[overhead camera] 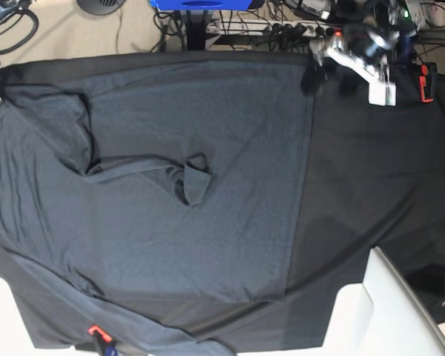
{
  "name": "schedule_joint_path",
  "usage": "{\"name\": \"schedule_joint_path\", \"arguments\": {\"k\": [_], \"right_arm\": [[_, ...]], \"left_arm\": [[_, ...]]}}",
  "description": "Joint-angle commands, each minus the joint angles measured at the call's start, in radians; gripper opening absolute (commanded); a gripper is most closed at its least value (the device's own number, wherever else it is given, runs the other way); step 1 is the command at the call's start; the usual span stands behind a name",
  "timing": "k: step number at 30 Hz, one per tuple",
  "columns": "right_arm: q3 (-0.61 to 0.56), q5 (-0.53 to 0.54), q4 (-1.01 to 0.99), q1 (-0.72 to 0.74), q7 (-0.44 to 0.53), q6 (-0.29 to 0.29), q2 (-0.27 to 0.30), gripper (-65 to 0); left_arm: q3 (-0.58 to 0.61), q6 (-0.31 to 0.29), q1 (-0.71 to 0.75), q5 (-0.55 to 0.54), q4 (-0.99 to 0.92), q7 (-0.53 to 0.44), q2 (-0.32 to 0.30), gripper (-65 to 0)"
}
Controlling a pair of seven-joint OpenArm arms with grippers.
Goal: Fold the T-shirt properly
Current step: 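Pull the shirt edge with the left gripper toward the right gripper, then hold the shirt edge taut with both grippers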
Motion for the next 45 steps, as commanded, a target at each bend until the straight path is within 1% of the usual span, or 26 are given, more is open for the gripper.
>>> {"name": "schedule_joint_path", "arguments": {"k": [1,4,13,17,23,28,34,35,36,38,42,43,45], "right_arm": [[0.001,0.008,0.014,0.001,0.01,0.008,0.02,-65.0],[0.003,0.008,0.014,-0.001,0.01,0.008,0.02,-65.0],[0.003,0.008,0.014,-0.002,0.01,0.008,0.02,-65.0],[0.006,0.008,0.014,-0.002,0.01,0.008,0.02,-65.0],[0.006,0.008,0.014,-0.002,0.01,0.008,0.02,-65.0],[0.007,0.008,0.014,-0.002,0.01,0.008,0.022,-65.0],[0.007,0.008,0.014,-0.001,0.01,0.008,0.023,-65.0],[0.007,0.008,0.014,-0.001,0.01,0.008,0.023,-65.0],[0.007,0.008,0.014,-0.001,0.01,0.008,0.022,-65.0],[0.007,0.008,0.014,-0.001,0.01,0.008,0.022,-65.0],[0.007,0.01,0.014,-0.001,0.01,0.008,0.022,-65.0],[0.007,0.01,0.014,-0.002,0.01,0.008,0.022,-65.0],[0.007,0.01,0.014,-0.002,0.01,0.008,0.022,-65.0]], "left_arm": [[-0.015,-0.009,0.011,-0.002,0.004,0.0,-0.01,-8.7],[-0.014,-0.009,0.008,-0.002,-0.022,-0.003,-0.014,-8.7],[-0.009,-0.009,-0.067,0.001,-0.153,-0.005,-0.016,-8.7],[0.043,-0.009,-0.076,0.001,-0.194,-0.006,-0.03,-8.7],[0.098,-0.009,-0.092,-0.001,-0.242,-0.006,-0.028,-8.7],[0.089,-0.009,-0.098,-0.001,-0.315,-0.008,-0.027,-8.9],[0.092,-0.009,-0.098,-0.002,-0.323,-0.008,-0.028,-9.4],[0.094,-0.009,-0.098,-0.002,-0.323,-0.008,-0.028,-11.4],[0.094,-0.009,-0.098,-0.002,-0.323,-0.008,-0.028,-15.3],[0.094,-0.009,-0.099,-0.002,-0.323,-0.008,-0.028,-28.1],[0.091,-0.009,-0.124,0.001,-0.345,-0.008,-0.028,-60.1],[0.089,-0.009,-0.125,0.001,-0.355,-0.008,-0.03,-65.0],[0.089,-0.009,-0.125,-0.001,-0.358,-0.008,-0.03,-65.0]]}}
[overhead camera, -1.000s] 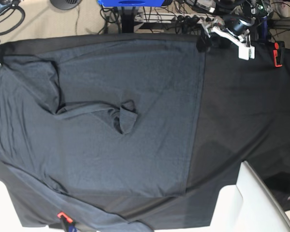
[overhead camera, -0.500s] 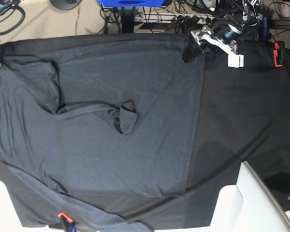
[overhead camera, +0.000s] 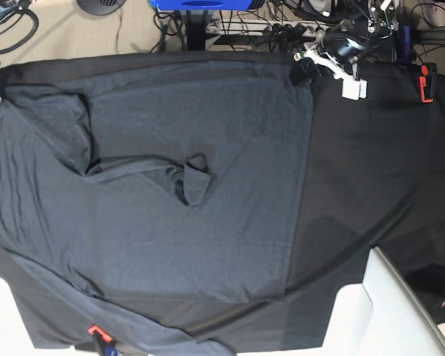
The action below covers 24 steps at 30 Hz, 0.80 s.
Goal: Fold the T-shirt properly
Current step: 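Hold the shirt edge taut with both grippers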
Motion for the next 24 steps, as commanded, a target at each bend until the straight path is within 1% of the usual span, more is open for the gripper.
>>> {"name": "schedule_joint_path", "arguments": {"k": [1,6,19,22,24], "right_arm": [[0.006,0.01,0.016,0.001,0.01,0.007,0.022,-65.0],[0.008,0.01,0.019,-0.001,0.01,0.007,0.022,-65.0],[0.009,0.011,0.026,-0.021,0.015,0.007,0.022,-65.0],[0.009,0.011,0.091,-0.03,0.015,0.007,0.015,-65.0],[0.009,0.011,0.138,-0.041,0.015,0.007,-0.004,-65.0]], "left_arm": [[0.0,0.009,0.009,0.028,0.003,0.029,-0.002,-65.0],[-0.002,0.009,0.009,0.026,0.003,0.034,-0.025,-65.0],[-0.002,0.009,0.02,0.026,0.004,0.036,-0.039,-65.0],[-0.002,0.009,0.02,0.026,0.004,0.036,-0.04,-65.0],[-0.002,0.009,0.026,0.026,0.004,0.036,-0.048,-65.0]]}}
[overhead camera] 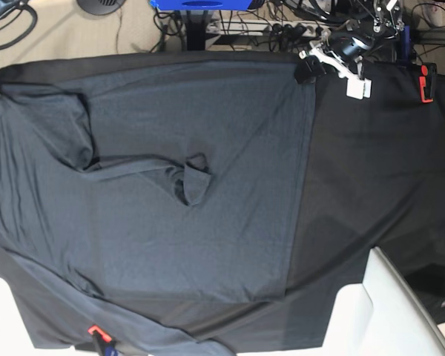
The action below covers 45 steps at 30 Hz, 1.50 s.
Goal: Fold the T-shirt properly
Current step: 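Hold the shirt edge taut with both grippers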
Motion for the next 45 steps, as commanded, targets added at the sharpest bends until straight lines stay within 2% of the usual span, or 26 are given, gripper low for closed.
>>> {"name": "schedule_joint_path", "arguments": {"k": [1,8,14,17,27,37,45], "right_arm": [[0.005,0.013,0.04,-0.002,0.013,0.007,0.009,-65.0],[0.004,0.011,0.069,-0.003,0.01,0.004,0.005,-65.0],[0.004,0.008,0.069,-0.003,0.01,0.003,0.005,-65.0],[0.004,0.008,0.069,-0.003,0.01,0.003,0.005,-65.0],[0.004,0.007,0.068,-0.02,0.01,0.001,0.0,-65.0],[0.004,0.005,0.072,-0.026,0.009,0.001,-0.035,-65.0],[0.004,0.005,0.072,-0.04,0.009,0.001,-0.037,-65.0]], "left_arm": [[-0.003,0.014,0.016,0.033,0.004,0.02,-0.012,-65.0],[-0.006,0.014,0.016,0.033,0.004,0.02,-0.015,-65.0],[-0.082,0.014,0.016,0.033,0.004,0.021,-0.018,-65.0],[-0.075,0.014,0.016,0.033,0.004,0.021,-0.043,-65.0],[-0.075,0.014,0.016,0.033,0.004,0.021,-0.041,-65.0],[-0.075,0.014,0.035,0.033,0.006,0.021,-0.041,-65.0],[-0.073,0.014,0.061,0.033,0.066,0.02,-0.038,-65.0]]}}
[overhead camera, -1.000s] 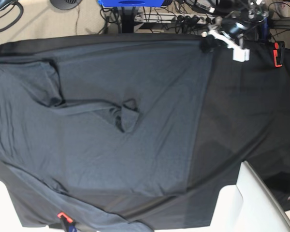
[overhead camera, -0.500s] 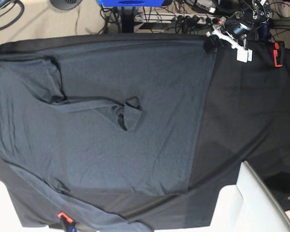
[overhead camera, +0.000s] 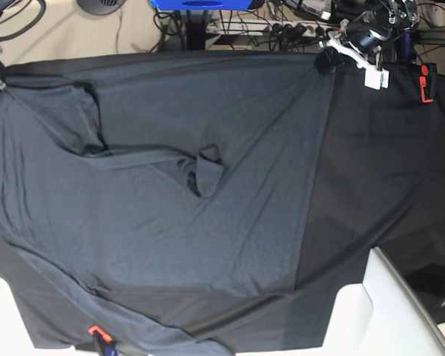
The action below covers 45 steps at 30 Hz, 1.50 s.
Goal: Fold the T-shirt properly
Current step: 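Hold the shirt edge taut with both grippers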
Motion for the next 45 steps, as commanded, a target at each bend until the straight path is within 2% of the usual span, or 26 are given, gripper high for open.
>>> {"name": "schedule_joint_path", "arguments": {"k": [1,18,20,24,27,36,41,44,45], "right_arm": [[0.004,0.011,0.02,-0.002,0.02,0.004,0.02,-65.0],[-0.004,0.011,0.02,-0.013,0.02,0.004,0.02,-64.2],[-0.002,0.011,0.02,-0.013,0.02,0.004,0.02,-59.6],[0.002,0.011,0.02,-0.011,0.02,0.004,0.02,-44.7],[0.002,0.013,0.021,-0.01,0.02,0.004,0.02,-38.1],[0.004,0.016,0.027,-0.006,0.021,0.004,0.02,-36.5],[0.004,0.016,0.112,-0.011,0.021,0.004,0.019,-36.3],[0.004,0.014,0.147,-0.013,0.021,0.004,0.019,-36.3],[0.004,0.013,0.155,-0.013,0.021,0.004,0.019,-36.3]], "left_arm": [[-0.005,0.009,0.01,0.01,0.015,0.005,-0.009,-65.0],[-0.005,0.009,0.007,0.01,0.009,0.0,-0.009,-65.0],[-0.005,0.009,0.007,0.013,0.009,0.0,-0.009,-65.0],[-0.005,0.009,0.007,0.013,0.018,0.0,-0.009,-65.0],[-0.005,0.009,0.007,0.013,0.018,0.0,-0.009,-65.0],[-0.005,0.009,0.005,0.013,0.02,-0.001,-0.009,-28.8],[-0.014,0.009,0.005,0.013,0.035,-0.003,-0.012,-8.1],[-0.022,0.009,0.005,0.013,0.071,-0.003,-0.013,0.0],[-0.035,0.009,0.005,0.013,0.08,-0.003,-0.013,0.0]]}}
